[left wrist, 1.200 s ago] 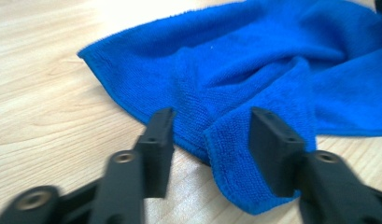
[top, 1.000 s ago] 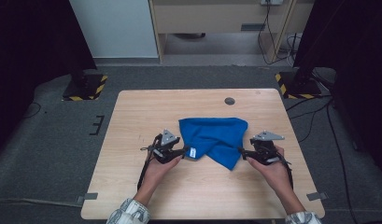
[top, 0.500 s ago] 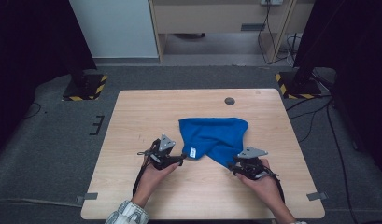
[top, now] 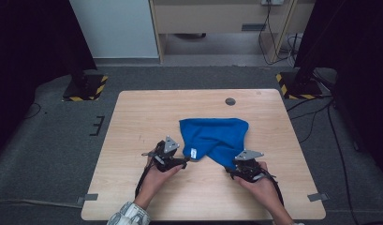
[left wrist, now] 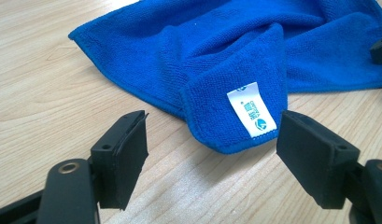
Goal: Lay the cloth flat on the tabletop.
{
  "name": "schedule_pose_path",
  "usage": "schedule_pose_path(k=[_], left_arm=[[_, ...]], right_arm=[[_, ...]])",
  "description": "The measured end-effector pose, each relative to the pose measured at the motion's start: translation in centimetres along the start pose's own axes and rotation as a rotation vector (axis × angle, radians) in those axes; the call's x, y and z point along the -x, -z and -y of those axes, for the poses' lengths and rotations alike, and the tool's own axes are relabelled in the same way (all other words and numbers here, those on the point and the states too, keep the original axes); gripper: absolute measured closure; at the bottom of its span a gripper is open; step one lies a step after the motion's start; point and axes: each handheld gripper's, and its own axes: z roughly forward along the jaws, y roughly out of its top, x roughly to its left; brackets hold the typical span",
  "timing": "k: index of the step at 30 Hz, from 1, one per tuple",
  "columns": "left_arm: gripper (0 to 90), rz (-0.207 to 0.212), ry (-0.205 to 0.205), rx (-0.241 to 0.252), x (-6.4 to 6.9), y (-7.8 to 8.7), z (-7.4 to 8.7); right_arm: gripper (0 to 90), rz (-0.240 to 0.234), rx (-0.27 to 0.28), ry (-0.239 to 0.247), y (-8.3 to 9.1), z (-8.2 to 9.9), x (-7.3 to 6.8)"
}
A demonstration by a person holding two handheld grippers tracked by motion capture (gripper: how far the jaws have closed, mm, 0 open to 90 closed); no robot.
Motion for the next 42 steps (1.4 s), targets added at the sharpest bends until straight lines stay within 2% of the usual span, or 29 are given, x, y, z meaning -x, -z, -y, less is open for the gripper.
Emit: schedule_pose_path(k=[4,7,11,13,15,19,24,27,30,36,40,42], left_arm=[[24.0,0.009,0.004,-0.007,0.0,0.0,0.0],[24.0,0.018,-0.017,-0.008,0.4,0.0,-0.1],[25.0,0.007,-0.029,-0.033,0.5,-0.6,0.0],[26.2,-0.002,-0.036,-0.046,0.4,-0.9,0.2],[26.9,-0.002,-0.034,-0.048,0.4,-1.0,0.2],[27.1,0.015,-0.055,-0.067,0.8,-1.3,0.2],[30.3,0.006,-0.057,-0.07,0.8,-2.0,0.2],[34.9,0.003,-0.06,-0.084,0.7,-2.4,0.2],[43.3,-0.005,-0.078,-0.102,0.9,-2.7,0.2],[65.8,-0.016,-0.083,-0.122,1.1,-3.1,0.0],[82.0,-0.021,-0.09,-0.115,1.1,-3.2,0.0],[87.2,-0.019,-0.089,-0.113,1.1,-3.3,0.0]], right_arm=[[62.6,0.018,0.005,0.031,0.1,0.2,0.1],[66.7,0.02,0.001,0.05,0.1,0.1,0.3],[80.7,0.027,0.008,0.042,0.2,0.2,0.8],[84.4,0.027,0.011,0.037,0.2,0.3,1.0],[85.7,0.028,0.014,0.031,0.2,0.3,1.1],[86.2,0.026,0.013,0.031,0.2,0.3,1.1],[86.6,0.028,0.014,0.033,0.2,0.3,1.1],[87.1,0.03,0.015,0.035,0.2,0.3,1.1],[87.7,0.033,0.015,0.039,0.2,0.3,1.1],[88.3,0.044,0.018,0.049,0.2,0.3,1.0],[88.4,0.045,0.018,0.053,0.2,0.4,0.9],[88.5,0.045,0.019,0.052,0.2,0.4,0.9]])
